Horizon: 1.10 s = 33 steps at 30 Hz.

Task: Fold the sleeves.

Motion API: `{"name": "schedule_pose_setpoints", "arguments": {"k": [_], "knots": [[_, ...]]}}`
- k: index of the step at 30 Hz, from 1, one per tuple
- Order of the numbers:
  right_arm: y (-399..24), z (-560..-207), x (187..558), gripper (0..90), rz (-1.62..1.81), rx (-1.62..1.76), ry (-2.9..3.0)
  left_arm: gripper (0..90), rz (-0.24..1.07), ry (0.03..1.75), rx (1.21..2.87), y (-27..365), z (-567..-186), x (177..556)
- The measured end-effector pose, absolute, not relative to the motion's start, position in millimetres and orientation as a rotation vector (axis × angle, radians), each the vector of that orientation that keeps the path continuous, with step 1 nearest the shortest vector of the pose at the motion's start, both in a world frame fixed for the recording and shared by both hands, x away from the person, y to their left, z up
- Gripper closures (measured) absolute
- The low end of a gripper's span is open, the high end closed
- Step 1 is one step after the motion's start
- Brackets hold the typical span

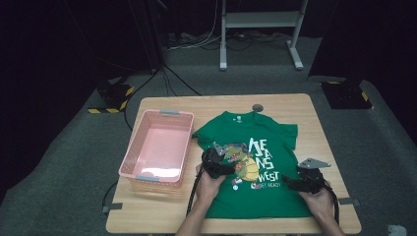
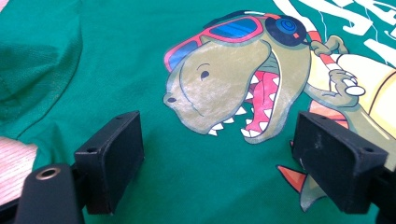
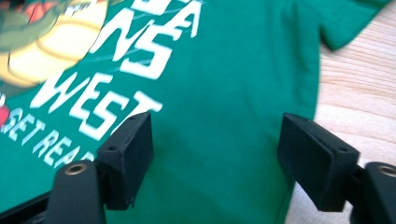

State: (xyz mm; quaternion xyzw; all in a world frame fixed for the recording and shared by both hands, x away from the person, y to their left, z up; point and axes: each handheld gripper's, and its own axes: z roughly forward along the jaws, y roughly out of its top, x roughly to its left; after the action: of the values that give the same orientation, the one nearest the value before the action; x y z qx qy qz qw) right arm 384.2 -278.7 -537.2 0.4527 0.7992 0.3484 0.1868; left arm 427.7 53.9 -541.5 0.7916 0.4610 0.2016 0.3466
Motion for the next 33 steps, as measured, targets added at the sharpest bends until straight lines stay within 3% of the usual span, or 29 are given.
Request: {"name": "schedule_pose_setpoints", "arguments": {"k": [13,19,27,33], "knots": [[-288,-524,415,28.5,0.979,1.397,2.184,15.9,0.519,1.196,2.053,54,-542,428],[-287,-519,430,36.6,0.963,1.403,2.196,15.4,0.518,1.195,2.055,54,-542,428],[-279,-516,448,40.9,0.907,1.385,2.219,15.4,0.52,1.191,2.057,54,-542,428],[-278,-504,457,50.8,0.991,1.397,2.155,15.4,0.523,1.192,2.057,54,-542,428]]}}
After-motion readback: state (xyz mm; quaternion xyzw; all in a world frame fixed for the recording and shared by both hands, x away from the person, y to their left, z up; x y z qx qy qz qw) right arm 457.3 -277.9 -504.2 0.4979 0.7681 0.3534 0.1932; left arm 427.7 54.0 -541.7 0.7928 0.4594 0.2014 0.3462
